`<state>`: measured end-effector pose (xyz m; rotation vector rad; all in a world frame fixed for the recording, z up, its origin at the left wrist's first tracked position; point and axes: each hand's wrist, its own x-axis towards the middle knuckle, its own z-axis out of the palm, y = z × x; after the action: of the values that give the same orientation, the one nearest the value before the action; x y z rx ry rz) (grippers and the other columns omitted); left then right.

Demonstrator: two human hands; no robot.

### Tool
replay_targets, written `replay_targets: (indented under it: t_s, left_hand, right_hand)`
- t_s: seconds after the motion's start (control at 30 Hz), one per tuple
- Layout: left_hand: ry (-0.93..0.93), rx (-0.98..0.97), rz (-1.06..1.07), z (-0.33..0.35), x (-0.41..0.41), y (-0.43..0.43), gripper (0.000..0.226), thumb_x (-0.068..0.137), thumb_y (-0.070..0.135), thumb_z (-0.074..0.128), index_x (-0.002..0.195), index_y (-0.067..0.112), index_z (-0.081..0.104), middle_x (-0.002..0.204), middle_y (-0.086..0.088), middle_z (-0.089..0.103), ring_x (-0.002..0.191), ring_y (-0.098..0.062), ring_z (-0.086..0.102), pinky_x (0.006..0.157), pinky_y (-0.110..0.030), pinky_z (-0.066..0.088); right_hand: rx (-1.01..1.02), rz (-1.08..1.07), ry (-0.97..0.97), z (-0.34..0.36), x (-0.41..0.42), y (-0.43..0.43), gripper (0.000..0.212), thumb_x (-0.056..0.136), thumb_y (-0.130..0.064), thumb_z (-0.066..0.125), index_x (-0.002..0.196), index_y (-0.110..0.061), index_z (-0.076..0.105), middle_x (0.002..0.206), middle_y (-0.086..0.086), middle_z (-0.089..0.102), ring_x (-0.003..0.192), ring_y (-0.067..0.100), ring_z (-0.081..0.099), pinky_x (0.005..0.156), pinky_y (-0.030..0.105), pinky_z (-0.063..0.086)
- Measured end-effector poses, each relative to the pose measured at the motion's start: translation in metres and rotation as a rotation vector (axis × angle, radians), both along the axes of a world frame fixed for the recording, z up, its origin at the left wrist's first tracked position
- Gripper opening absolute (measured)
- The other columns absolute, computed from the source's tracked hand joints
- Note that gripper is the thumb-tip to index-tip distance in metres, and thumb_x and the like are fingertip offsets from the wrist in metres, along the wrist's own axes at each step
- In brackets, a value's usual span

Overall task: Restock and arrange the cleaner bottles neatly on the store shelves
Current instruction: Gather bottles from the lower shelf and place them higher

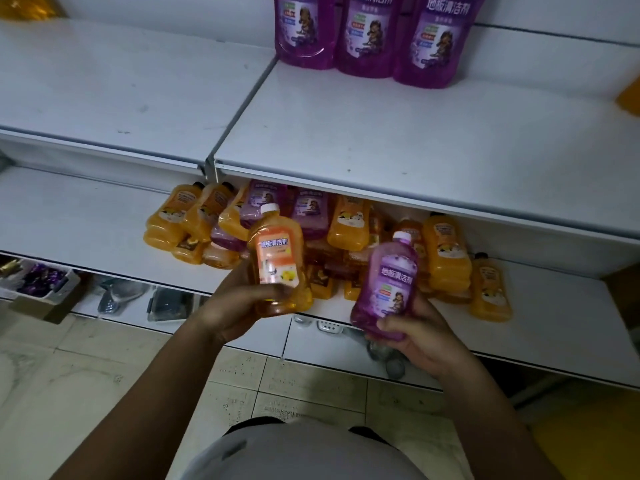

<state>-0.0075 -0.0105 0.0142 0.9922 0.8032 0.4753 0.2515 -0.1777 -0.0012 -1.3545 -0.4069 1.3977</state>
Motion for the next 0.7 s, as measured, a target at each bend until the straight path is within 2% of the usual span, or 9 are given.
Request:
replay_targets:
  t_s: [0.07,0.13,0.2,0.27,0.33,0.43,0.57,0.6,0.7]
  left_hand:
    - [0.058,0.103,-0.013,0.011,-0.013,-0.011,0.087,0.066,0.014,0.090,0.144,0.016,0.052,0.129,-0.014,0.072,0.120,-0.033,0.070,0.098,-0.048,0.058]
    - [0.131,0.203,0.025,0.026,-0.024,-0.023,0.089,0.058,0.028,0.093,0.138,0.019,0.056,0.124,-0.009,0.075,0.116,-0.029,0.072,0.097,-0.046,0.059]
    - [0.172,0.290,0.060,0.041,-0.035,-0.032,0.086,0.056,0.033,0.093,0.134,0.021,0.058,0.120,-0.005,0.077,0.113,-0.026,0.074,0.095,-0.046,0.059]
    - [0.165,0.352,0.073,0.059,-0.047,-0.036,0.086,0.058,0.035,0.092,0.135,0.018,0.058,0.120,-0.005,0.077,0.112,-0.026,0.074,0.094,-0.045,0.060]
    - [0.146,0.410,0.090,0.081,-0.059,-0.041,0.092,0.055,0.042,0.096,0.135,0.018,0.056,0.121,-0.004,0.076,0.112,-0.024,0.074,0.088,-0.036,0.062]
    - [0.109,0.510,0.128,0.120,-0.072,-0.050,0.094,0.057,0.058,0.095,0.134,0.022,0.056,0.123,-0.002,0.076,0.113,-0.021,0.074,0.087,-0.028,0.061]
    - [0.044,0.666,0.226,0.170,-0.077,-0.047,0.065,0.066,0.039,0.082,0.125,0.026,0.060,0.115,0.004,0.078,0.105,-0.017,0.076,0.078,-0.023,0.061]
    - [0.018,0.701,0.246,0.181,-0.075,-0.042,0.062,0.066,0.038,0.082,0.123,0.027,0.061,0.114,0.004,0.079,0.104,-0.017,0.077,0.078,-0.023,0.061]
    - [-0.003,0.825,0.342,0.214,-0.065,-0.020,0.057,0.068,0.033,0.090,0.118,0.030,0.064,0.109,0.006,0.079,0.101,-0.015,0.077,0.078,-0.023,0.061]
  right_hand:
    - [0.048,0.003,-0.064,0.020,-0.018,-0.002,0.083,0.069,0.014,0.081,0.140,-0.020,0.054,0.118,0.011,0.076,0.109,0.034,0.074,0.082,0.046,0.062]
    - [0.101,-0.018,-0.102,0.040,-0.036,-0.006,0.084,0.066,-0.009,0.094,0.139,-0.024,0.056,0.120,0.005,0.077,0.113,0.028,0.073,0.086,0.039,0.062]
    - [0.150,0.014,-0.206,0.060,-0.051,-0.008,0.075,0.070,-0.024,0.093,0.135,-0.030,0.056,0.121,-0.004,0.077,0.113,0.019,0.073,0.086,0.031,0.061]
    - [0.199,0.103,-0.343,0.079,-0.062,-0.011,0.066,0.074,-0.022,0.082,0.133,-0.034,0.053,0.120,-0.016,0.075,0.112,0.008,0.072,0.084,0.023,0.059]
    - [0.246,0.160,-0.429,0.096,-0.071,-0.013,0.069,0.074,-0.020,0.081,0.134,-0.035,0.050,0.122,-0.019,0.073,0.113,0.005,0.071,0.085,0.019,0.057]
    - [0.349,0.133,-0.494,0.121,-0.083,-0.016,0.074,0.073,-0.019,0.089,0.135,-0.034,0.051,0.125,-0.016,0.073,0.115,0.007,0.071,0.086,0.022,0.058]
    - [0.552,0.019,-0.578,0.180,-0.089,-0.003,0.068,0.067,-0.029,0.092,0.123,-0.054,0.062,0.125,-0.010,0.074,0.113,0.012,0.072,0.086,0.027,0.061]
    - [0.598,0.006,-0.574,0.197,-0.088,0.003,0.067,0.065,-0.032,0.093,0.122,-0.053,0.064,0.124,-0.009,0.075,0.113,0.014,0.073,0.087,0.030,0.062]
    - [0.696,-0.010,-0.622,0.239,-0.079,0.031,0.072,0.069,-0.029,0.089,0.134,-0.031,0.059,0.126,-0.004,0.074,0.117,0.019,0.072,0.092,0.039,0.061]
